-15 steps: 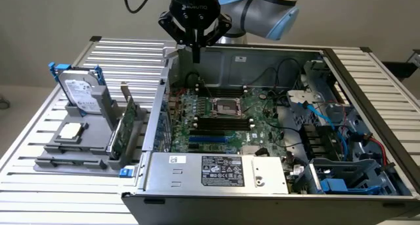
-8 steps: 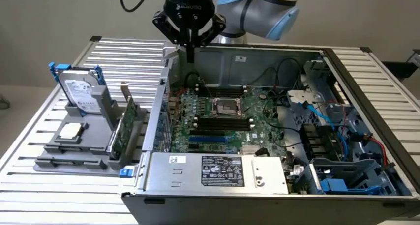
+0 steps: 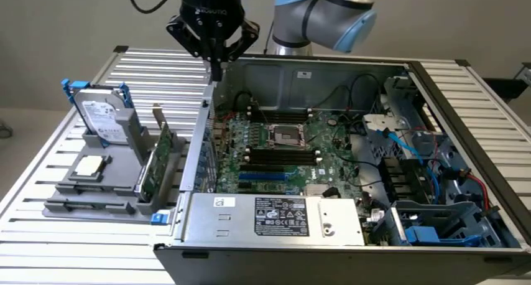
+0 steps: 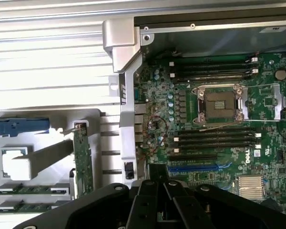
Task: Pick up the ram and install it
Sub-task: 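Reach for the ram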
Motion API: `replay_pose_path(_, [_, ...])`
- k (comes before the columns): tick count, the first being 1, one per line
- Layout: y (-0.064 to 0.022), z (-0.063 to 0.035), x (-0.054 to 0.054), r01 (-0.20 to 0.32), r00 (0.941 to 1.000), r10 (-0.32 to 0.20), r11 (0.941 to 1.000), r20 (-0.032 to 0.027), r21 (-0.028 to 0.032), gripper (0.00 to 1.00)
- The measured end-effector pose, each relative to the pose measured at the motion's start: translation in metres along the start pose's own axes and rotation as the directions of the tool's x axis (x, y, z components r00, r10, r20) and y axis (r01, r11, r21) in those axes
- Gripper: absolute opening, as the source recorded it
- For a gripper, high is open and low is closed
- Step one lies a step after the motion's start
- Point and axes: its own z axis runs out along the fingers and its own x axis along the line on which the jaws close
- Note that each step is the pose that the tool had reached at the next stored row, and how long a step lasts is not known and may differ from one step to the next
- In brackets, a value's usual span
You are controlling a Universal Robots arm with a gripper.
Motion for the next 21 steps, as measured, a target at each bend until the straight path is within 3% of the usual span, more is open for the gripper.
replay_pose_path(21, [-0.0136, 0.0219, 0.094, 0.0, 1.0, 0.0, 1.0, 0.0001, 0.0, 0.11])
